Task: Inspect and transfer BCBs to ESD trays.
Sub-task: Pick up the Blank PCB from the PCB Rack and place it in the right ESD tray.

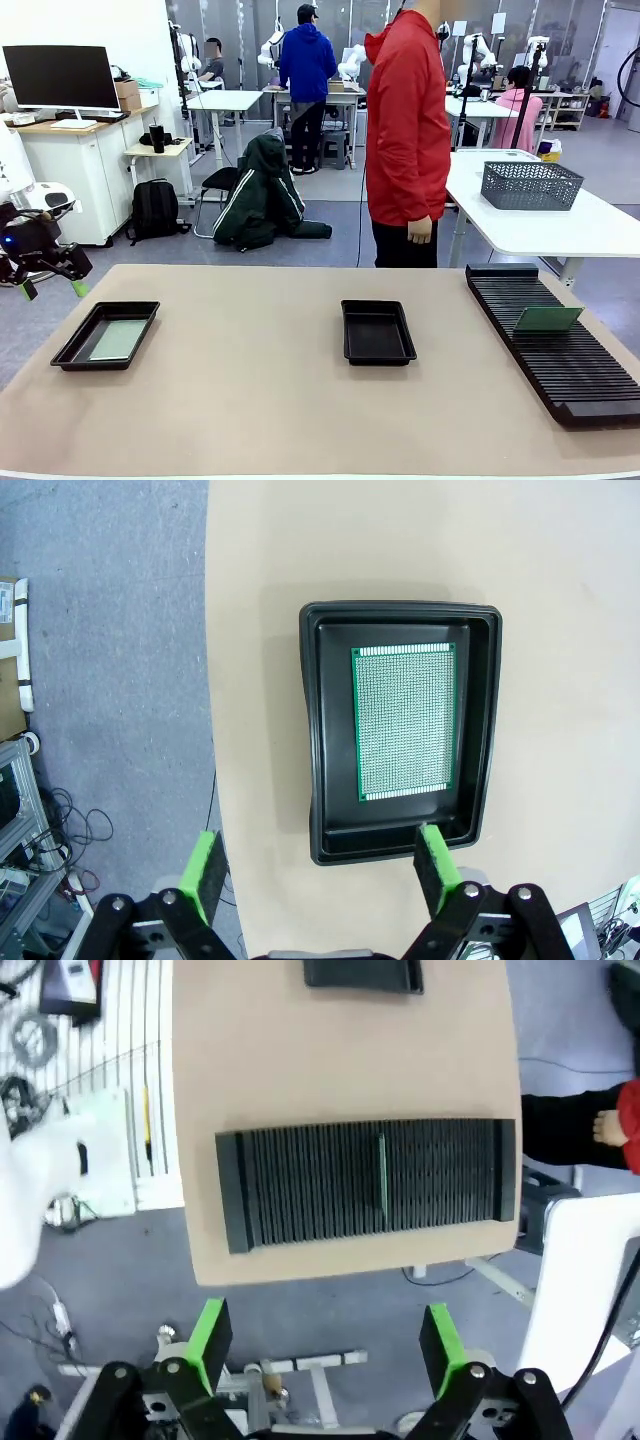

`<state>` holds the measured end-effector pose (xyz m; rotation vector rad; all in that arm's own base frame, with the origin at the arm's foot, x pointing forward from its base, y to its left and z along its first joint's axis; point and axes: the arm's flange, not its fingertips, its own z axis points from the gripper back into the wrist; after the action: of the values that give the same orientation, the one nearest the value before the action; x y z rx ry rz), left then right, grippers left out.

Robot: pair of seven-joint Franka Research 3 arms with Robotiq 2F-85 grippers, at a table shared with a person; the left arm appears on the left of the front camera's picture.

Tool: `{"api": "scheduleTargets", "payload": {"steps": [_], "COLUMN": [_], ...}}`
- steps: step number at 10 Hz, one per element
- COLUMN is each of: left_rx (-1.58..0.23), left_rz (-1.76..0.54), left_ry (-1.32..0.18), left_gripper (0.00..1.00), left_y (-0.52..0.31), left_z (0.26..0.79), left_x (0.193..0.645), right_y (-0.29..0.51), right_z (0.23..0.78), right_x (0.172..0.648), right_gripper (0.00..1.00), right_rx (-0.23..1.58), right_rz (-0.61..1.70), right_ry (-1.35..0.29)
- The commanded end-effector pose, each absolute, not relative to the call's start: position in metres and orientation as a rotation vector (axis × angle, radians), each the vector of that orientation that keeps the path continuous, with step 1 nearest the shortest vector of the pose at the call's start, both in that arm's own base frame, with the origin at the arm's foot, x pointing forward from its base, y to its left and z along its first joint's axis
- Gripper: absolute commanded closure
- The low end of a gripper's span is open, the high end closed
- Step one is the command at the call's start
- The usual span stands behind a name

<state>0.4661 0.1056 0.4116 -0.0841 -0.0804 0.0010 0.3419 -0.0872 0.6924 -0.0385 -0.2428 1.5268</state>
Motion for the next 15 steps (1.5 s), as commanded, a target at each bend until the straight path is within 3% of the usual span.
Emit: {"api": "scheduleTargets", "payload": {"steps": [1,3,9,15], "left_rx": [-0.085,-0.085,-0.085,-0.085], "left_rz": [-0.001,-0.001,-0.001,-0.001], "left_ry": [-0.091,-0.091,-0.091,-0.091], "left_gripper": [0.0,0.0,0.0,0.0], "left_y": [0.106,0.106,0.106,0.106], "left_z": [0.409,0.409,0.409,0.409], "left_x": [0.466,0.466,0.466,0.466], "right_y": [-0.096,-0.099,-0.093,-0.093], "right_z": [0.692,0.696,0.692,0.554], "right_x": [0.351,0.355,0.351,0.42], "right_gripper": [0.0,0.0,0.0,0.0], "right_rx": [-0.083,-0.046,-0.062,-0.003], "right_rz": [1.577,1.514,1.566,1.651], "right_ry": [-0.196,-0.265,-0.217,-0.263]}}
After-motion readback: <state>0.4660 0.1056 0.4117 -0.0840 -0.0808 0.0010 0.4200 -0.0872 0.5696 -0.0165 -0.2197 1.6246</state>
